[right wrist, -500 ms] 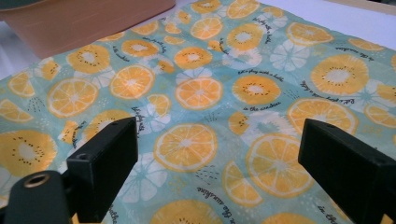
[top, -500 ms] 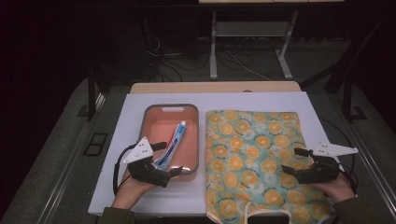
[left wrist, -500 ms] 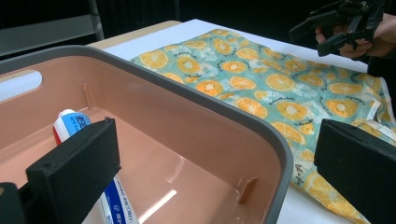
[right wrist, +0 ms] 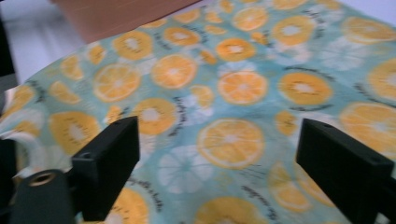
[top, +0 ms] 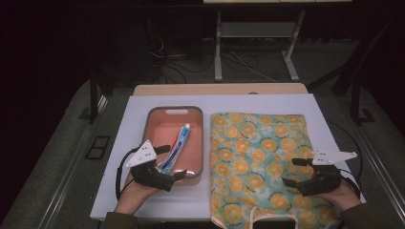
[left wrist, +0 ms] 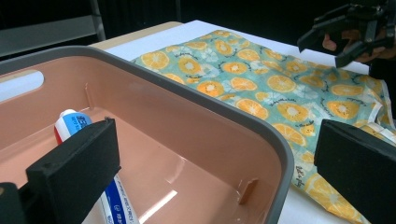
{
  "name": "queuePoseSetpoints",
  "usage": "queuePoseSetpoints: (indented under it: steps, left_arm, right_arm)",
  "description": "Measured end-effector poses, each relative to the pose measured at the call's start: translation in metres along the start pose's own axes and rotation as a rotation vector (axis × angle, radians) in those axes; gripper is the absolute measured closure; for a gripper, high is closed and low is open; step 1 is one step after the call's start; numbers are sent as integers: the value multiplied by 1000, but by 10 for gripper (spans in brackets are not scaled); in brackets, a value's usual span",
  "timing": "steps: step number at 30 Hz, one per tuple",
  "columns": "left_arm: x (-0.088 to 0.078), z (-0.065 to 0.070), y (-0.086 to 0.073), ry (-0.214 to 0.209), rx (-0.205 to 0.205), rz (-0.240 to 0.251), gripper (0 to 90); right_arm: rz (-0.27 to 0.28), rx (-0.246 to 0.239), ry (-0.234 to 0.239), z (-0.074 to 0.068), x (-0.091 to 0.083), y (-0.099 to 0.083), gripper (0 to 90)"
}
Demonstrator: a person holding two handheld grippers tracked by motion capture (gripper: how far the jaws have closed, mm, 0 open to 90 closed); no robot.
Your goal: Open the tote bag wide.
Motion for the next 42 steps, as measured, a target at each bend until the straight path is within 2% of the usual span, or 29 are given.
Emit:
queuePoseSetpoints:
  steps: [4, 5, 6, 9, 10, 12, 17, 18, 19, 21, 23, 25, 29, 32, 33, 35, 36, 37, 38, 39, 42]
  left_arm:
    - [0, 0, 0, 3, -1, 1, 0]
    - [0, 0, 0, 4, -1, 1, 0]
    - [0, 0, 0, 4, -1, 1, 0]
    - [0, 0, 0, 5, -4, 3, 0]
    - [0, 0, 0, 5, -3, 3, 0]
    - [0, 0, 0, 6, -4, 3, 0]
    - [0, 0, 0, 5, -5, 4, 0]
    - [0, 0, 0, 5, -5, 4, 0]
    - [0, 0, 0, 5, -6, 4, 0]
    - [0, 0, 0, 5, -7, 5, 0]
    - [0, 0, 0, 5, -7, 3, 0]
    - [0, 0, 0, 5, -7, 5, 0]
    - [0, 0, 0, 5, -7, 5, 0]
    - [0, 0, 0, 5, -9, 5, 0]
    - [0, 0, 0, 5, -9, 5, 0]
    - [0, 0, 0, 7, -7, 4, 0]
    - [0, 0, 0, 7, -7, 4, 0]
    - [0, 0, 0, 6, -8, 4, 0]
    - [0, 0, 0, 6, -11, 5, 0]
    - [0, 0, 0, 6, -11, 5, 0]
    - [0, 0, 0, 5, -11, 5, 0]
  right_arm:
    - [-33, -33, 62, -14, 10, 0, 140]
    - [-33, -33, 62, -14, 10, 0, 140]
    - [-42, -54, 93, -22, 14, 1, 141]
    - [-55, -91, 139, -36, 20, 4, 150]
    - [-55, -91, 139, -36, 20, 4, 150]
    - [-74, -135, 188, -51, 26, 5, 171]
    - [-97, -191, 267, -72, 34, 5, 241]
    - [-97, -191, 267, -72, 34, 5, 241]
    - [-105, -215, 288, -79, 36, 5, 266]
    - [-112, -233, 312, -85, 38, 5, 303]
    - [-117, -238, 321, -87, 40, 5, 313]
    - [-146, -287, 355, -96, 46, 2, 342]
    - [-192, -349, 363, -104, 51, -3, 355]
    - [-214, -395, 353, -106, 53, -7, 354]
    - [-214, -395, 353, -106, 53, -7, 354]
    - [-219, -457, 322, -107, 53, -7, 388]
    - [-219, -457, 322, -107, 53, -7, 388]
    - [-224, -500, 295, -108, 54, -8, 435]
    - [-224, -503, 281, -107, 53, -8, 474]
    - [-224, -503, 281, -107, 53, -8, 474]
    - [-212, -464, 299, -104, 52, -7, 537]
Point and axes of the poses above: each handheld gripper's, and its own axes: x roughly forward along the jaws, y roughly out of its top, z roughly to its right, the point moved 7 cm from there along x, roughly forward along the jaws, and after that the axes turned 13 degrees about -x, right-handed, at the moved point
